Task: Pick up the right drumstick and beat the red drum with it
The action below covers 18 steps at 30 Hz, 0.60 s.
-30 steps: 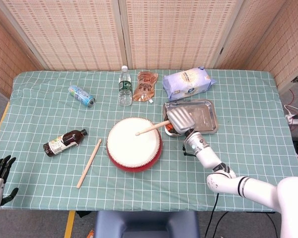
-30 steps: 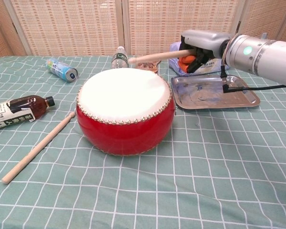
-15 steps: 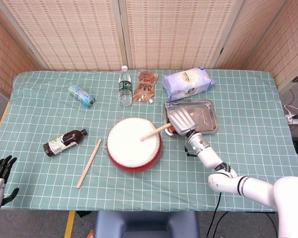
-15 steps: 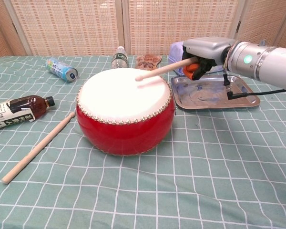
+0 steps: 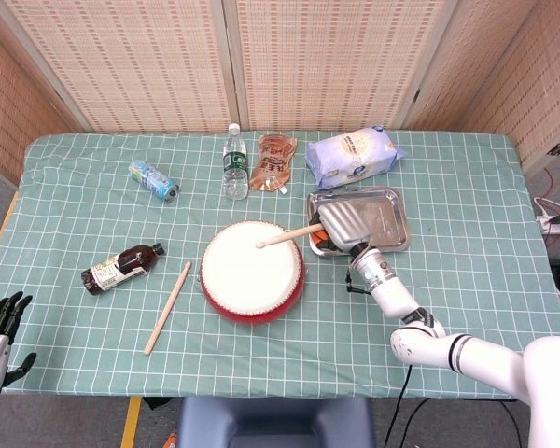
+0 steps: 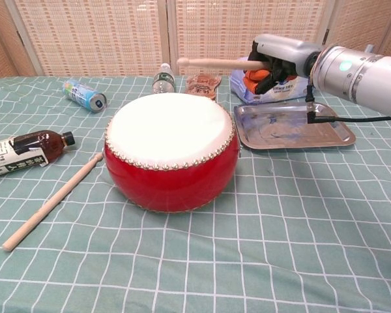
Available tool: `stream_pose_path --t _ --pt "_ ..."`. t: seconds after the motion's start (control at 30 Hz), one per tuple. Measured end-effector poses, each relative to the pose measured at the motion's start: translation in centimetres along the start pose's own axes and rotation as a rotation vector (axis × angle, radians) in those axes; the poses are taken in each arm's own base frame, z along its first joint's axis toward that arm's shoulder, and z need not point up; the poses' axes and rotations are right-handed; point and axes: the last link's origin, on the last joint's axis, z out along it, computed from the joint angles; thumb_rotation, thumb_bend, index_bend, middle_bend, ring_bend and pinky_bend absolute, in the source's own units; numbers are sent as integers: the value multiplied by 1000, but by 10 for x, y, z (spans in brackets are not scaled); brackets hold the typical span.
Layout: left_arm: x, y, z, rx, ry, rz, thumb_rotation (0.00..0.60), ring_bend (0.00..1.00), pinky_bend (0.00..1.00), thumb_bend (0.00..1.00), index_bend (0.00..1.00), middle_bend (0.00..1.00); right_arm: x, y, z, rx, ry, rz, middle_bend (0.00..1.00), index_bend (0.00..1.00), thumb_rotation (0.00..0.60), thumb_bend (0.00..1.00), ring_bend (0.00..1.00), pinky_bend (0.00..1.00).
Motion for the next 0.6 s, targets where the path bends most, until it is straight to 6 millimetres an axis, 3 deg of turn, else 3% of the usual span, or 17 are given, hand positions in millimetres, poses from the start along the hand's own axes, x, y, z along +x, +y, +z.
stream_pose_path --t 0.2,0.47,0.6 --pt "-1 -1 0 2 -1 2 600 0 4 233 5 0 -5 3 -1 5 -10 12 1000 1000 600 1000 1000 1000" --pt "-3 -2 0 7 -8 1 600 0 4 232 5 0 -17 9 1 -10 -43 -437 1000 1000 600 1000 1000 1000" --pt "-2 -2 1 9 -5 1 600 0 4 233 5 0 -16 7 1 -11 -18 -537 1000 1000 600 1000 1000 1000"
